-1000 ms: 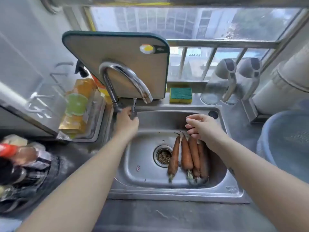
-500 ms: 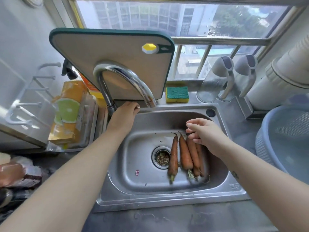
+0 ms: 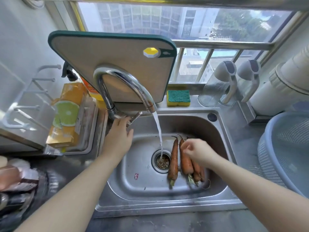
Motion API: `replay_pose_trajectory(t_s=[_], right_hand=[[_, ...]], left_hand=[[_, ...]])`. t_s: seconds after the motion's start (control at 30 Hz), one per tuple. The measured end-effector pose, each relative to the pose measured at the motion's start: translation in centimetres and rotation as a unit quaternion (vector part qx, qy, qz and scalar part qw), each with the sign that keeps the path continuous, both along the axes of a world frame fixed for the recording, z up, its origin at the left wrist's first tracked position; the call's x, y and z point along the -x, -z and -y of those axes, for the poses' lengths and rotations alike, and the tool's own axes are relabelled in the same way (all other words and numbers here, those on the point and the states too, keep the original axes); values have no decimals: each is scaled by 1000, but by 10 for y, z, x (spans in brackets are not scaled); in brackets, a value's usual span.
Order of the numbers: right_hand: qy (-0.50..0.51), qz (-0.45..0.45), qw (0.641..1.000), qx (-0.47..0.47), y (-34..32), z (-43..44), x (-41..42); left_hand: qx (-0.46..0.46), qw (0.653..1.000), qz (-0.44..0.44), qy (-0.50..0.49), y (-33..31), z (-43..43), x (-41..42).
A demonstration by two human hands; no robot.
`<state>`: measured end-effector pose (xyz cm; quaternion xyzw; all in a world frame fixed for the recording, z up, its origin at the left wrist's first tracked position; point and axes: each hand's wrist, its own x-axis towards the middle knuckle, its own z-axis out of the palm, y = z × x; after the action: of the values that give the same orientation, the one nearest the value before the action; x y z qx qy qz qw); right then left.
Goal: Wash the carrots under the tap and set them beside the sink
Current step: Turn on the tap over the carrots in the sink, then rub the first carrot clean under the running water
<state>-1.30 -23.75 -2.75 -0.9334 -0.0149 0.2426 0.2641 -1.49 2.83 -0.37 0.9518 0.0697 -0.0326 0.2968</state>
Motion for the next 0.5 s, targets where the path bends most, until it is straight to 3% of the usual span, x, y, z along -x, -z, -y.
replay_pose_trajectory(t_s=[0.03, 0.1, 0.17, 0.27, 0.33, 0.4, 0.5], right_hand=[[-99, -13, 991, 93, 18, -2, 5], [-291, -21, 928, 234, 52, -6, 12], [-425, 3, 857, 291, 67, -16, 14], [-530, 91, 801, 262, 96, -23, 10], [-568, 109, 759, 299, 128, -24, 4], [-578, 114, 749, 304, 172, -15, -7], [-608, 188, 718, 282, 167, -19, -10]], left_hand=[[3, 1000, -27, 0, 5, 1, 10], [3, 996, -85, 14, 18, 3, 27], [2, 992, -125, 21, 26, 4, 40], [-8, 989, -143, 22, 32, 6, 50], [-16, 989, -143, 22, 35, 6, 52], [-15, 988, -149, 28, 38, 6, 51], [-10, 987, -157, 36, 41, 8, 48]])
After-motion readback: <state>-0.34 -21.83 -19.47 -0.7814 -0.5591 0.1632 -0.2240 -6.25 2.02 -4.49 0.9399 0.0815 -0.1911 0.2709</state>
